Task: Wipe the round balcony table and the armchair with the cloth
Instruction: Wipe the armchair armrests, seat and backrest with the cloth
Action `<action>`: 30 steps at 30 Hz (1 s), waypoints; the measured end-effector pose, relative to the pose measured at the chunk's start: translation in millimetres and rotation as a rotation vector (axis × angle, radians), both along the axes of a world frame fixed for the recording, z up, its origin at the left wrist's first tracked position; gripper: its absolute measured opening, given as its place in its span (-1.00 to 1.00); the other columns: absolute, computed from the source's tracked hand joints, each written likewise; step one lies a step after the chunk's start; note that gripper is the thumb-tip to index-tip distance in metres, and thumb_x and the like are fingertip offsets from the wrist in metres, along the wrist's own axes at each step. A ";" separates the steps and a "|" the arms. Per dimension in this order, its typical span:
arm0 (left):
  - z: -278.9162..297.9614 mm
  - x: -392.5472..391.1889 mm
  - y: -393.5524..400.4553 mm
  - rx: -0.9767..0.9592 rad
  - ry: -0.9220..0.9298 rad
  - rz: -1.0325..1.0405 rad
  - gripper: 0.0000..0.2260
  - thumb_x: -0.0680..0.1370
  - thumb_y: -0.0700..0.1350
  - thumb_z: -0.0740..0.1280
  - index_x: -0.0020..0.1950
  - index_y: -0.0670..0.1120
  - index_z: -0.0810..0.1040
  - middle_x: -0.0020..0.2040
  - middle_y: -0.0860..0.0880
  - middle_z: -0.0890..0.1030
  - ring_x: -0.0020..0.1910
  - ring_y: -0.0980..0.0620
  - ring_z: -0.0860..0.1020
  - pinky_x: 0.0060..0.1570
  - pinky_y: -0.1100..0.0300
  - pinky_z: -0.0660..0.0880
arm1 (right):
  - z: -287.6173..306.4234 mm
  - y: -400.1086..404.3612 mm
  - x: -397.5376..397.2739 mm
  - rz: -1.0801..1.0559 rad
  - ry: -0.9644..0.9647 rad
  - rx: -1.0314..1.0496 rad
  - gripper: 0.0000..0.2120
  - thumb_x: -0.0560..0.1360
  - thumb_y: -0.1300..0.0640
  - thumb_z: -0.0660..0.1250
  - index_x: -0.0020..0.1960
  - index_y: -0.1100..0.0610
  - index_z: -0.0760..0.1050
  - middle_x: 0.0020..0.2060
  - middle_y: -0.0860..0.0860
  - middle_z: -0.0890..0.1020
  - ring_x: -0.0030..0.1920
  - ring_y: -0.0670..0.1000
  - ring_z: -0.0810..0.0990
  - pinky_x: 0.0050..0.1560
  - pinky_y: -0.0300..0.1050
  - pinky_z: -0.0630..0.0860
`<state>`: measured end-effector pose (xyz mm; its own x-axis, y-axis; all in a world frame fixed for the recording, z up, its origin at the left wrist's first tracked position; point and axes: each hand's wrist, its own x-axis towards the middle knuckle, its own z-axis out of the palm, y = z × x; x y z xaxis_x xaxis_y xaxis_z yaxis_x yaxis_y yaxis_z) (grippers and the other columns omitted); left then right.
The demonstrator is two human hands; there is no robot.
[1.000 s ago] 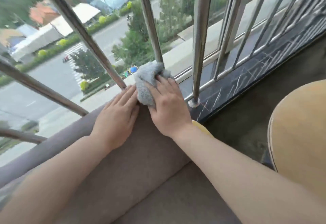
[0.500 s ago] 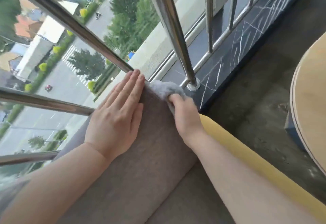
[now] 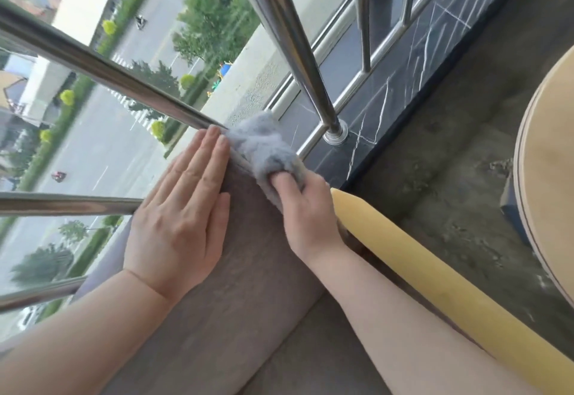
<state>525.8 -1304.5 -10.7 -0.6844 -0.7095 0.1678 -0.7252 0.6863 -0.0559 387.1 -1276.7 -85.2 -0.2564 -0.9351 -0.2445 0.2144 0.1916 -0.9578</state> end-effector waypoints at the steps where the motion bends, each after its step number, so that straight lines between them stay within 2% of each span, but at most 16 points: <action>1: 0.0 0.6 0.0 0.000 -0.001 0.001 -0.60 0.64 -0.18 0.10 0.45 -0.31 0.28 0.45 -0.20 0.31 0.47 -0.11 0.28 0.40 -0.08 0.31 | -14.6 6.0 -8.2 -0.003 0.023 0.117 -0.67 0.46 0.01 0.15 -0.45 0.09 0.34 -0.57 -0.04 0.32 -0.44 0.01 0.30 -0.40 -0.06 0.22; 3: -0.1 1.2 -0.4 -0.002 0.000 -0.004 -0.60 0.64 -0.19 0.10 0.45 -0.31 0.28 0.45 -0.20 0.31 0.47 -0.11 0.29 0.39 -0.09 0.32 | -35.1 6.9 -19.2 0.006 0.031 0.335 -0.66 0.46 0.02 0.17 -0.47 0.05 0.26 -0.57 -0.11 0.28 -0.38 0.01 0.31 -0.36 -0.06 0.17; 4: -0.4 1.2 -0.2 -0.006 0.002 -0.006 -0.60 0.64 -0.19 0.10 0.45 -0.31 0.28 0.45 -0.20 0.31 0.47 -0.11 0.29 0.39 -0.09 0.32 | -30.6 1.3 -19.5 0.019 0.052 0.346 -0.67 0.46 0.01 0.18 -0.45 0.07 0.29 -0.53 -0.11 0.31 -0.33 0.05 0.34 -0.34 -0.03 0.21; 8: -0.1 -0.2 -3.0 -0.018 0.015 0.000 -0.61 0.65 -0.16 0.07 0.44 -0.32 0.30 0.45 -0.20 0.32 0.47 -0.11 0.29 0.38 -0.08 0.33 | 20.7 -15.7 10.6 -0.022 -0.087 -0.122 -0.76 0.44 0.04 0.20 -0.36 0.09 0.46 -0.45 -0.10 0.48 -0.30 0.04 0.46 -0.25 0.02 0.40; 10: -0.5 0.3 0.8 0.010 0.024 0.005 -0.61 0.65 -0.17 0.08 0.44 -0.31 0.30 0.45 -0.19 0.32 0.47 -0.11 0.29 0.38 -0.07 0.33 | 4.7 -1.1 17.4 -0.117 -0.031 -0.167 -0.70 0.47 0.01 0.20 -0.29 0.19 0.51 -0.44 -0.05 0.51 -0.34 0.01 0.49 -0.31 -0.02 0.41; 12: -1.6 1.4 1.7 0.006 0.027 0.000 -0.61 0.65 -0.17 0.08 0.45 -0.30 0.28 0.45 -0.18 0.31 0.47 -0.12 0.29 0.40 -0.06 0.31 | -37.5 6.7 3.7 -0.167 0.036 0.041 -0.65 0.44 -0.06 0.17 -0.36 0.18 0.43 -0.51 -0.11 0.39 -0.41 -0.04 0.38 -0.37 -0.07 0.28; 14: -1.2 2.3 0.2 -0.002 0.014 -0.004 -0.60 0.65 -0.17 0.08 0.46 -0.29 0.27 0.46 -0.17 0.30 0.47 -0.11 0.28 0.41 -0.05 0.29 | -62.3 2.2 -16.9 -0.053 0.047 0.342 -0.68 0.45 -0.05 0.19 -0.36 0.14 0.43 -0.48 -0.08 0.38 -0.31 0.02 0.41 -0.30 -0.03 0.26; 15: -0.6 2.3 -0.3 -0.004 0.012 -0.005 -0.60 0.65 -0.17 0.08 0.46 -0.29 0.26 0.46 -0.17 0.30 0.48 -0.10 0.27 0.41 -0.05 0.29 | -60.3 -3.9 -21.1 0.041 0.049 0.384 -0.69 0.47 -0.03 0.21 -0.33 0.15 0.46 -0.45 -0.05 0.42 -0.24 0.06 0.44 -0.23 -0.01 0.29; 18: 0.4 0.6 0.2 0.004 0.026 0.002 -0.60 0.65 -0.17 0.08 0.48 -0.27 0.26 0.47 -0.16 0.29 0.49 -0.09 0.25 0.40 -0.07 0.30 | -26.6 -12.7 -4.9 0.094 -0.062 0.053 -0.63 0.47 -0.05 0.19 -0.26 0.25 0.50 -0.36 0.20 0.53 -0.19 0.23 0.48 -0.15 0.11 0.40; 20: 1.7 -0.1 1.2 0.016 0.005 -0.021 -0.59 0.64 -0.16 0.11 0.49 -0.23 0.26 0.48 -0.16 0.28 0.49 -0.10 0.24 0.41 -0.09 0.29 | -26.6 -1.1 1.8 0.048 -0.098 0.029 -0.60 0.49 -0.06 0.19 -0.21 0.30 0.49 -0.30 0.28 0.53 -0.19 0.28 0.49 -0.17 0.14 0.43; 22: 2.5 1.2 2.8 0.027 -0.044 -0.084 -0.58 0.63 -0.16 0.14 0.49 -0.18 0.26 0.49 -0.14 0.27 0.51 -0.10 0.20 0.43 -0.10 0.24 | -49.7 6.7 -11.9 0.056 -0.048 0.200 -0.63 0.47 -0.06 0.20 -0.27 0.24 0.46 -0.40 0.15 0.45 -0.30 0.16 0.40 -0.25 0.08 0.34; 24: 2.5 2.3 3.4 0.030 -0.081 -0.127 -0.57 0.61 -0.15 0.16 0.49 -0.17 0.27 0.49 -0.13 0.27 0.51 -0.09 0.20 0.44 -0.11 0.23 | -62.3 1.5 -29.6 0.176 0.000 0.368 -0.70 0.51 0.01 0.21 -0.29 0.17 0.50 -0.31 0.06 0.47 -0.21 0.06 0.41 -0.23 -0.02 0.31; 25: 2.3 2.9 3.5 0.027 -0.088 -0.133 -0.57 0.61 -0.15 0.16 0.49 -0.18 0.27 0.49 -0.13 0.27 0.51 -0.09 0.21 0.43 -0.12 0.24 | -56.9 -5.6 -33.9 0.249 -0.003 0.367 -0.73 0.53 0.05 0.21 -0.27 0.12 0.53 -0.26 0.05 0.49 -0.15 0.03 0.43 -0.20 -0.07 0.31; 28: 3.1 2.0 1.3 0.021 -0.082 -0.114 -0.56 0.61 -0.15 0.17 0.50 -0.18 0.26 0.50 -0.11 0.27 0.51 -0.07 0.21 0.44 -0.09 0.24 | -13.7 -23.7 -22.4 0.293 -0.165 0.090 -0.79 0.57 0.11 0.21 -0.23 0.02 0.48 -0.30 -0.06 0.52 -0.29 -0.23 0.50 -0.19 -0.31 0.42; 29: 3.3 1.3 0.4 0.021 -0.083 -0.102 -0.54 0.61 -0.15 0.17 0.50 -0.18 0.24 0.50 -0.10 0.26 0.51 -0.06 0.20 0.45 -0.06 0.22 | -4.6 -23.2 -14.2 0.260 -0.186 0.037 -0.79 0.58 0.12 0.20 -0.22 0.06 0.47 -0.35 -0.04 0.52 -0.35 -0.27 0.49 -0.17 -0.33 0.47; 30: 3.6 0.8 1.1 0.025 -0.090 -0.094 -0.53 0.61 -0.14 0.17 0.51 -0.18 0.22 0.51 -0.10 0.25 0.51 -0.05 0.19 0.45 -0.05 0.21 | -5.0 -17.9 -7.6 0.213 -0.160 0.012 -0.75 0.57 0.08 0.20 -0.22 0.15 0.48 -0.37 0.08 0.53 -0.34 -0.21 0.51 -0.10 -0.21 0.53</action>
<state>526.6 -1303.3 -7.1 -0.7598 -0.6445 0.0852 -0.6501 0.7533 -0.0997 379.5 -1294.5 -90.2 -0.0117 -0.9607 -0.2773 0.3167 0.2595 -0.9123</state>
